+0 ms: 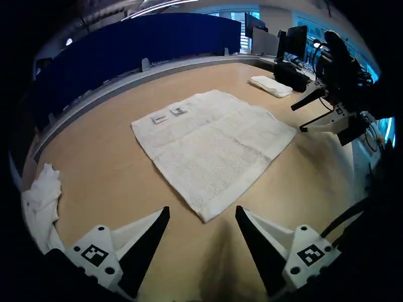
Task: Fold towel
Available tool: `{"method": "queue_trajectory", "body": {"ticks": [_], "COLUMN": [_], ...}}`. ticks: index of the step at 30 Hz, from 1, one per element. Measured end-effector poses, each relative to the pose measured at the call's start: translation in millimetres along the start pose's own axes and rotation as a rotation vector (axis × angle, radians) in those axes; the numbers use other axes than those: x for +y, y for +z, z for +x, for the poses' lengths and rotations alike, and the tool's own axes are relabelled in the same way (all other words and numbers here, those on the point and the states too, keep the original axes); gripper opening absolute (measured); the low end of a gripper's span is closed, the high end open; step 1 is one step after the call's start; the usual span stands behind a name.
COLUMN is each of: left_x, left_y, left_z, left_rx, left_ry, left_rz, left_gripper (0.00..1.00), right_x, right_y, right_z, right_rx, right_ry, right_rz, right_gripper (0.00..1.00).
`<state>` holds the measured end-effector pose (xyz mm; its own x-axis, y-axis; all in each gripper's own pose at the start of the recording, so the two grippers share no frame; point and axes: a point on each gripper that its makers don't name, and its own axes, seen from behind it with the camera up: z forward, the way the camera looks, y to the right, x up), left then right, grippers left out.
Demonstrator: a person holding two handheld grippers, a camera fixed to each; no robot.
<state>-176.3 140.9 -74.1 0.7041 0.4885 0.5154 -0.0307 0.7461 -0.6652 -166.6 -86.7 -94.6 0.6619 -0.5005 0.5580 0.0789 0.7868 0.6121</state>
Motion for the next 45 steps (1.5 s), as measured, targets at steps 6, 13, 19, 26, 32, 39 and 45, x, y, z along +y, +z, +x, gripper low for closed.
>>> {"method": "queue_trajectory", "body": {"ticks": [6,13,19,26,32,39,45], "left_x": [3.5,7.8,7.5,7.2,6.9,8.2,9.2], "left_y": [7.2,12.3,17.3,19.7,18.9,19.4,22.0], "left_z": [-2,-5,-7,-6,-5,-5,-4], "left_rx": [-0.007,-0.032,-0.039,-0.048,-0.058,-0.067,-0.071], "left_ry": [-0.012,-0.027,-0.030,-0.033,-0.033,-0.026,-0.020], "left_rz": [0.004,0.005,0.014,0.014,0.015,0.009,0.006], "left_gripper": [0.97,0.88,0.77,0.73,0.68,0.61,0.56], "right_x": [-4,-8,-14,-13,-12,-16,-16], "right_y": [4.9,12.0,14.8,18.1,18.2,18.1,17.8], "right_z": [-6,-14,-18,-18,-18,-18,-18], "right_rx": [-0.017,-0.053,-0.070,-0.068,-0.060,-0.059,-0.059], "right_ry": [0.010,0.030,0.039,0.066,0.077,0.065,0.084], "right_rz": [0.019,0.044,0.068,0.072,0.062,0.057,0.059], "right_gripper": [0.97,0.89,0.81,0.56,0.47,0.32,0.27]}}
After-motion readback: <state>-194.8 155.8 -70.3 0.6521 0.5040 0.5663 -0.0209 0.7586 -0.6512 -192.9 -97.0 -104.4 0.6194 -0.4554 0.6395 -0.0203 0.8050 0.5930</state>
